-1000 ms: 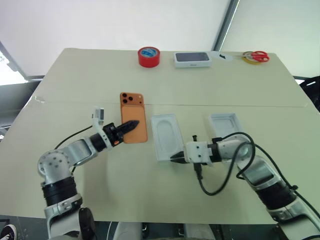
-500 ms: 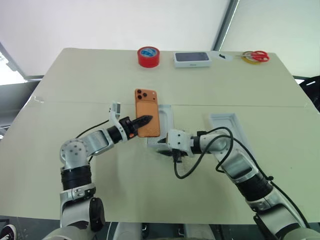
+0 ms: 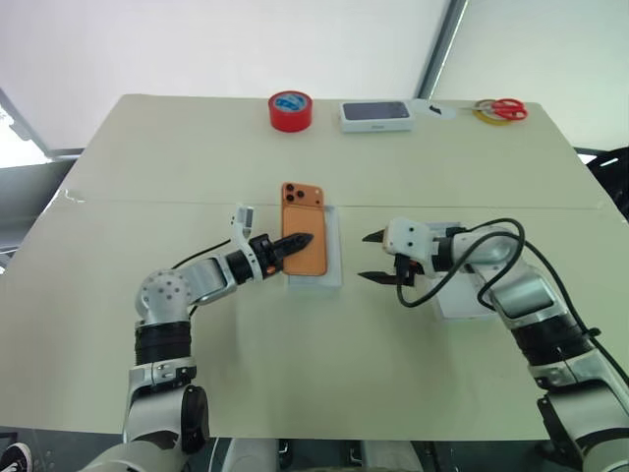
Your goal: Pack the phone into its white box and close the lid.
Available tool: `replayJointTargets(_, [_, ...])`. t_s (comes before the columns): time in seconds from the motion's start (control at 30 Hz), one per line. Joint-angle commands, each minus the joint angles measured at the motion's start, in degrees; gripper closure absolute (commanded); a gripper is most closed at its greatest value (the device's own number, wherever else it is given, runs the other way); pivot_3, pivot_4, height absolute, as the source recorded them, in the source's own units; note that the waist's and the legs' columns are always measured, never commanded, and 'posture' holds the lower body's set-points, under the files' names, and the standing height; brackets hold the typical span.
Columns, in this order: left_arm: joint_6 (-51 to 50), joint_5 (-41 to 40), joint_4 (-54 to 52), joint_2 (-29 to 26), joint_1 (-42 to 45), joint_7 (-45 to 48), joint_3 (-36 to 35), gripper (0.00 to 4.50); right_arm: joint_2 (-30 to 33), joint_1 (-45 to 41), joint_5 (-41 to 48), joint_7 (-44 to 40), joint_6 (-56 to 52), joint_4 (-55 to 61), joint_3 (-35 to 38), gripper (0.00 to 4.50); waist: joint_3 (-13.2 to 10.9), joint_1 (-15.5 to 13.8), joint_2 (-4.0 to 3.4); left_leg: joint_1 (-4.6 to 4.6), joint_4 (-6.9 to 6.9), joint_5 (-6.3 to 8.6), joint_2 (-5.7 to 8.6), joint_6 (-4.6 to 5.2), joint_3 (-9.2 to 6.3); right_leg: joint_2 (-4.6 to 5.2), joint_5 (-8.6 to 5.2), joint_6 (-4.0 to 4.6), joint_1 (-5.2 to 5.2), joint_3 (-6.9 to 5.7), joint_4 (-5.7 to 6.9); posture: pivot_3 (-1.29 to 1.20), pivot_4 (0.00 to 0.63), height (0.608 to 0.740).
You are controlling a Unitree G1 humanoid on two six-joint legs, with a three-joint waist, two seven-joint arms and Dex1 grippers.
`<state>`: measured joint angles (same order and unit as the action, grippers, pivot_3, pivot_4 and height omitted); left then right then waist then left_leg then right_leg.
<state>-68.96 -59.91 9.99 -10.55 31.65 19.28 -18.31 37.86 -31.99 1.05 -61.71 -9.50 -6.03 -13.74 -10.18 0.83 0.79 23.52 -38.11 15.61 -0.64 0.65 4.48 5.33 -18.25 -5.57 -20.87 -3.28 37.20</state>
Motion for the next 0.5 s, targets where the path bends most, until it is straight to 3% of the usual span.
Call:
replayJointTargets(0.03, [0.8,-0.6,-1.0,0.4,1.2,1.5,0.1,4.50,-1.1,-1.9,0.2,0.7,2.2,-0.4,0.7,0.94,0.0,-0.1,0.00,0.00,0.00,0.00,-0.01,0.00,0.00,-0.01,0.00,0.00,0.00,0.00,0.00,0.00,0.150,0.730])
replayJointTargets(0.2, [0.4,-0.8,-0.3,1.4,1.7,-0.2,-0.6,2.19,-1.8,-1.6,-0.7,1.3,3.3,-1.0,0.2,0.87,0.0,-0.4,0.01,0.00,-0.05,0.00,0.00,-0.01,-0.01,0.01,0.00,0.00,0.04,0.00,0.00,0.00,0.150,0.730])
replayJointTargets(0.23, [-0.4,-1.2,-0.1,1.5,2.0,-0.8,-0.8,1.48,-1.8,-1.6,-0.8,1.4,3.4,-0.9,0.1,0.87,0.0,-0.4,0.01,0.00,-0.06,0.00,0.00,-0.01,-0.02,0.02,0.00,0.00,0.05,0.00,0.00,0.00,0.150,0.730])
replayJointTargets(0.3, [-2.5,-1.7,-0.4,1.3,2.5,-1.9,-0.7,0.73,-2.0,-1.5,-0.6,1.3,3.2,-0.8,0.2,0.87,0.0,-0.4,0.01,0.00,-0.08,0.00,0.01,-0.01,-0.03,0.02,0.00,0.00,0.08,-0.01,0.00,0.00,0.150,0.730])
replayJointTargets(0.5, [-8.0,-3.3,-1.2,0.0,4.3,-5.0,-2.5,0.73,-2.1,-2.1,-1.4,1.9,4.2,-2.2,0.3,0.87,0.0,-0.2,0.01,-0.02,-0.07,-0.01,0.00,-0.01,-0.05,0.01,0.00,0.00,0.08,-0.01,0.01,0.00,0.150,0.730])
